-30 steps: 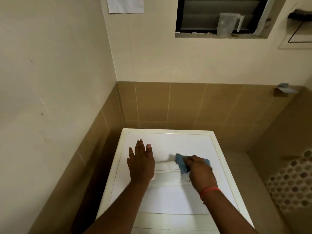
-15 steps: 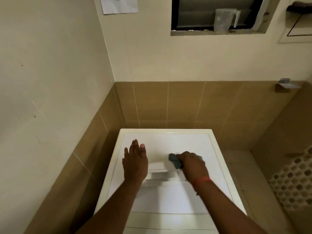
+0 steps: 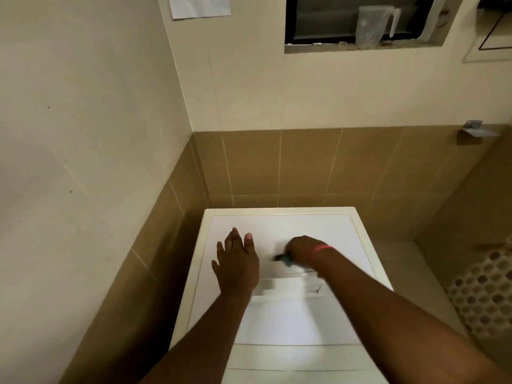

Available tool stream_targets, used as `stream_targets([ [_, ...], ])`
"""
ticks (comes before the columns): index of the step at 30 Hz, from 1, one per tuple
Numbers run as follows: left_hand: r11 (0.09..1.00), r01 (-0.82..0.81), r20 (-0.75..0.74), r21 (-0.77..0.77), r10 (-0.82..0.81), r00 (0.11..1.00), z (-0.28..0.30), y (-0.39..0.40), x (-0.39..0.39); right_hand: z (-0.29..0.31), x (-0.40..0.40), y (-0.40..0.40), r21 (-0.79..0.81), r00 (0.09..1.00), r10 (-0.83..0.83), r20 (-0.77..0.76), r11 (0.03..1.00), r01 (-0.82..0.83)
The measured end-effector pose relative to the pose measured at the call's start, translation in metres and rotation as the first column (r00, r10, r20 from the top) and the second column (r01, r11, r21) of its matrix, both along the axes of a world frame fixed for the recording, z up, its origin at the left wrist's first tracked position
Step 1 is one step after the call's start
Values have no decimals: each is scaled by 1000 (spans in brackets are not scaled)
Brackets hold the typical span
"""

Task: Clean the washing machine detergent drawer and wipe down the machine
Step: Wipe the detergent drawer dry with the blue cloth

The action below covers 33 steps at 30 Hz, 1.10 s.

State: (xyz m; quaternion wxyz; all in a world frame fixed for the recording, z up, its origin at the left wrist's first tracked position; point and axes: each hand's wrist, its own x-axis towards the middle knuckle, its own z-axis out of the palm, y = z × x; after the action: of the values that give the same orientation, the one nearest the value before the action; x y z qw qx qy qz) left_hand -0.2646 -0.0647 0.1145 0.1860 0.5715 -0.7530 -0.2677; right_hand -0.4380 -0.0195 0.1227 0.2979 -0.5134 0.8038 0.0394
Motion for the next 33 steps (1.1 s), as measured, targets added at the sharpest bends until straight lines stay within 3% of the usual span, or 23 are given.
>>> stream_targets([
  [4, 1000, -2, -37, 23, 3, 999, 2, 1, -1, -3, -39, 39, -20, 975, -195, -105, 981, 194],
  [6, 996, -9, -125, 85, 19, 992, 1, 1, 0, -13, -39, 58, -126, 934, -357, 26, 925, 357],
  [8, 980, -13, -236, 200, 61, 970, 1, 2, 0, -21, -26, 77, -227, 797, -515, 317, 774, 591],
  [10, 974, 9, -284, 229, 58, 957, -1, 0, 0, -23, -13, 92, -263, 607, -569, 554, 572, 776],
  [14, 992, 85, -467, 92, -32, 884, -5, -1, 6, -28, 2, 109, -218, 374, -503, 779, 343, 914],
  [17, 992, 121, -558, 41, -78, 826, -3, 6, 12, -40, 11, 121, -154, 254, -480, 840, 237, 959],
  [21, 993, 112, -632, 36, -65, 772, -16, 19, 24, -58, 23, 132, -104, 177, -467, 866, 177, 979],
  [26, 990, 106, -595, -96, -143, 791, -44, 44, 51, -75, 44, 143, -40, 95, -475, 875, 123, 992],
  [28, 988, 128, -571, -87, -155, 806, -51, 51, 62, -80, 47, 146, -49, 109, -493, 863, 133, 990],
  [33, 978, 178, -535, 106, -95, 839, -70, 73, 87, -91, 53, 148, -115, 199, -504, 840, 193, 975],
])
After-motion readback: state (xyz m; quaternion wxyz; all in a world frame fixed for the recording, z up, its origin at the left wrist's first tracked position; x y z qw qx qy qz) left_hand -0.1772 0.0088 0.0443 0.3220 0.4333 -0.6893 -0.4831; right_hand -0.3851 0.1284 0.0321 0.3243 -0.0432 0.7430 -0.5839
